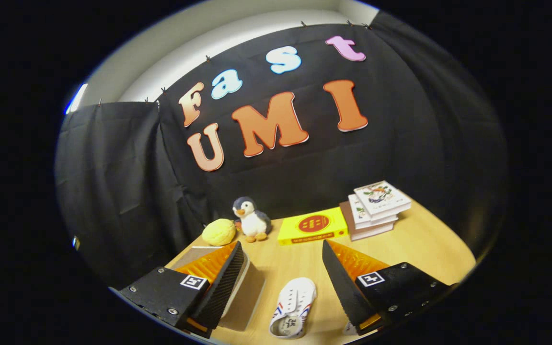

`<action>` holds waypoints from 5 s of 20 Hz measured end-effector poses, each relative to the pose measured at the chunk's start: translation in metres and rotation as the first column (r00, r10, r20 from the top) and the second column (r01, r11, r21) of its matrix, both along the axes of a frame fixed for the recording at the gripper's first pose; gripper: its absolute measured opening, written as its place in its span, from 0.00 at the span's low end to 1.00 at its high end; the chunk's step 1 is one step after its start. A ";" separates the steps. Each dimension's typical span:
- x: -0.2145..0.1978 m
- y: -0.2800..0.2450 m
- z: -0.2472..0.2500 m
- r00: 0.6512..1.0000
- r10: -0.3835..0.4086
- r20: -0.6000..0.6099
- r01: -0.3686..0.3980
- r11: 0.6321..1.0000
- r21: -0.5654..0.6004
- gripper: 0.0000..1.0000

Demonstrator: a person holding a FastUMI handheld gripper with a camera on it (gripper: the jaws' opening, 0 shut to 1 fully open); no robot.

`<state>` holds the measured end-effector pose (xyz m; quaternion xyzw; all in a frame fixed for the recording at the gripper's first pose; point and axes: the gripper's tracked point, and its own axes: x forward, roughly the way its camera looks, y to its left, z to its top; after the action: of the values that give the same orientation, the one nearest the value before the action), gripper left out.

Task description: Open the storage box then place both shoes into the box .Put the left shoe in first, then the right shoe, with the right side of both shoes facing outward in a uniform manner.

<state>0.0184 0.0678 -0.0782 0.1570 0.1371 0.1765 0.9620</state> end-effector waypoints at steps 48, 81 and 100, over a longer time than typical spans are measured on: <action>-0.046 0.139 -0.075 0.711 0.612 -0.347 -0.280 0.698 0.659 0.00; -0.083 0.407 0.044 0.788 0.567 -0.239 -0.438 0.790 0.429 0.56; -0.011 0.104 -0.047 0.959 -0.061 -0.275 0.046 0.997 -0.060 0.98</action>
<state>0.0071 0.1715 -0.1249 0.1585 0.2705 0.1229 0.9416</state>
